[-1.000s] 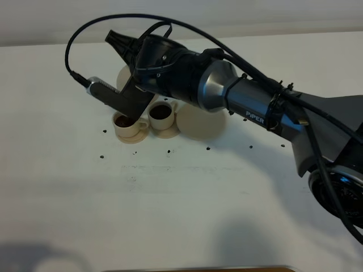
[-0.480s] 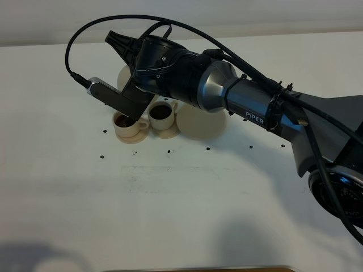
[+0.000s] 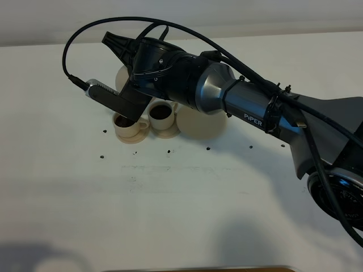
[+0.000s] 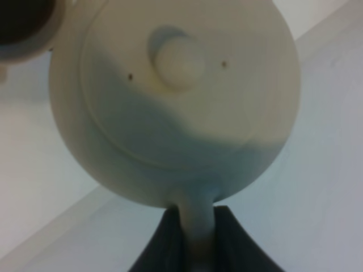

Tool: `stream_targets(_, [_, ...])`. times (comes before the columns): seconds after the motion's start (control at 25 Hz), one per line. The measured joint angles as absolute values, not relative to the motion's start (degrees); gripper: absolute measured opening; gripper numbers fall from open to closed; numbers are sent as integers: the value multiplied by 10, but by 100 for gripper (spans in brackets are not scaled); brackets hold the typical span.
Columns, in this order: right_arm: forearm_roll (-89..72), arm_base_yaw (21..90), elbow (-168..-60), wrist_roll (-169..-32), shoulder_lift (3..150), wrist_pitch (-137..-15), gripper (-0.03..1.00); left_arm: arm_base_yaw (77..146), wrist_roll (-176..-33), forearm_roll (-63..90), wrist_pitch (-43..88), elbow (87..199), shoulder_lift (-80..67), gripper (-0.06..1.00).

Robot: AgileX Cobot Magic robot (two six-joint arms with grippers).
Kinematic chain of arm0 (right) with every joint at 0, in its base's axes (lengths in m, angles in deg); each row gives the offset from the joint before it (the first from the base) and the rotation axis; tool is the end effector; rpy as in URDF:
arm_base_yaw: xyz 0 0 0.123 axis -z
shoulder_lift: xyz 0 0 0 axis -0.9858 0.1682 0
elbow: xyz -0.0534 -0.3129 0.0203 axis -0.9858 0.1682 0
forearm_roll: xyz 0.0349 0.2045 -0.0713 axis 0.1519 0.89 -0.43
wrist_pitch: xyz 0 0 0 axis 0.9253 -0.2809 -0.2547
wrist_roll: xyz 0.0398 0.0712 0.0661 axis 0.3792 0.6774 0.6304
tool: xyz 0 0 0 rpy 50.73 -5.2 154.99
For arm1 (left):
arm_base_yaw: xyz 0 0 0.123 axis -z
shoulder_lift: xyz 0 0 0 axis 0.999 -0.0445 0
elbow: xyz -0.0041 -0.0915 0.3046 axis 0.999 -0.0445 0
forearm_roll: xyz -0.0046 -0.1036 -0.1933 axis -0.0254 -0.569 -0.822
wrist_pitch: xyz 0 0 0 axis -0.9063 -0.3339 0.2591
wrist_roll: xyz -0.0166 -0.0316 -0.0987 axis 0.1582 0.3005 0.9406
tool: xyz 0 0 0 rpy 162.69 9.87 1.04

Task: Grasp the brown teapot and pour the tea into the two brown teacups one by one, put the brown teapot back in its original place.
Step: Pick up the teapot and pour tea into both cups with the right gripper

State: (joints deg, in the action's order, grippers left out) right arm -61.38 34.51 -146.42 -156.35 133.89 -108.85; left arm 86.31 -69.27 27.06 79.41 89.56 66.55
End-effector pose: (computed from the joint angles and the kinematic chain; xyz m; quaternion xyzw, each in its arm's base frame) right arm 0.3965 0.3368 0.2473 -0.8701 0.2368 -0.3953 0.1750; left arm -0.0514 -0.0010 0.2432 -0.0185 0.8635 -0.0008 0.5039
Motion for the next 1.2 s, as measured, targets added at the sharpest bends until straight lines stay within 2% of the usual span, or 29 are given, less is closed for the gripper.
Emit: stream_targets(1.2, [-627,340,-1464,-1564,1339,-1088,8,863,-693,271,794,896,665,48])
